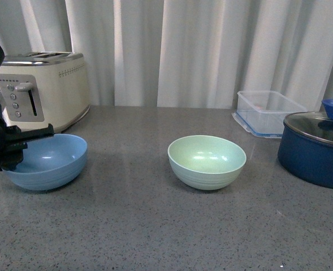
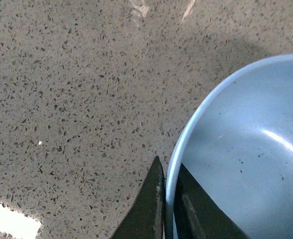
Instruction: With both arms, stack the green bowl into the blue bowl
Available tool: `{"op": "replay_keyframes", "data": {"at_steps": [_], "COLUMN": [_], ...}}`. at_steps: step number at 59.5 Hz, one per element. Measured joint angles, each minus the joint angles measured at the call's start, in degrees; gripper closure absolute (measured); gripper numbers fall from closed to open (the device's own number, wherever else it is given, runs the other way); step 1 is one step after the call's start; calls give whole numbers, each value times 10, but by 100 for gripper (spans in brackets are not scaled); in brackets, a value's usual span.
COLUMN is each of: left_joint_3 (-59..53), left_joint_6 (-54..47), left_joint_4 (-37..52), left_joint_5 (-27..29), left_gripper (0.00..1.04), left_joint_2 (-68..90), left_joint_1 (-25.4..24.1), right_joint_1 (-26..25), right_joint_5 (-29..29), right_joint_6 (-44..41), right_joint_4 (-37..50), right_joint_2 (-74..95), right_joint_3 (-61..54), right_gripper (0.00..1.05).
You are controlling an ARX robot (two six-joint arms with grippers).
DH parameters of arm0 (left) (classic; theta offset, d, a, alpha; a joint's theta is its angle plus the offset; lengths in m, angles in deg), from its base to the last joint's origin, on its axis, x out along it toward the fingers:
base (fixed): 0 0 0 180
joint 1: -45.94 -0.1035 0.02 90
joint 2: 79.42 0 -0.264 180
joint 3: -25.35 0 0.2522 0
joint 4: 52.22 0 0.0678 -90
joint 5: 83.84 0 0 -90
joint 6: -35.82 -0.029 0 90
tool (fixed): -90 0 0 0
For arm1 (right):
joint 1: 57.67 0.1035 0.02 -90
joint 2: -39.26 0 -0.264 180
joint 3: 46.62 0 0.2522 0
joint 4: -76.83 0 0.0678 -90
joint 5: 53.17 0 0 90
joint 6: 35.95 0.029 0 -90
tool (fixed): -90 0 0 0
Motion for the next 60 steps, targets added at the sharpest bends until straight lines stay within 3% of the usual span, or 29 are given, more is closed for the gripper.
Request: {"op": "replay_keyframes", "data": {"at_steps": [30, 60], "left_joint_3": [1, 70], "left_joint_6": [22, 27], "left_joint_4": [-4, 0], "left_joint_5": [-15, -4], "left_gripper": [101, 101], "left_joint_2": [-50, 22], "left_joint_1": [71, 116], "right_joint_1": [0, 0], "right_joint_5": [0, 0], "right_joint_6": [0, 0], "right_joint_4": [0, 0], "right_joint_2": [0, 0], "right_joint_3": [0, 0], "right_gripper": [10, 10]}}
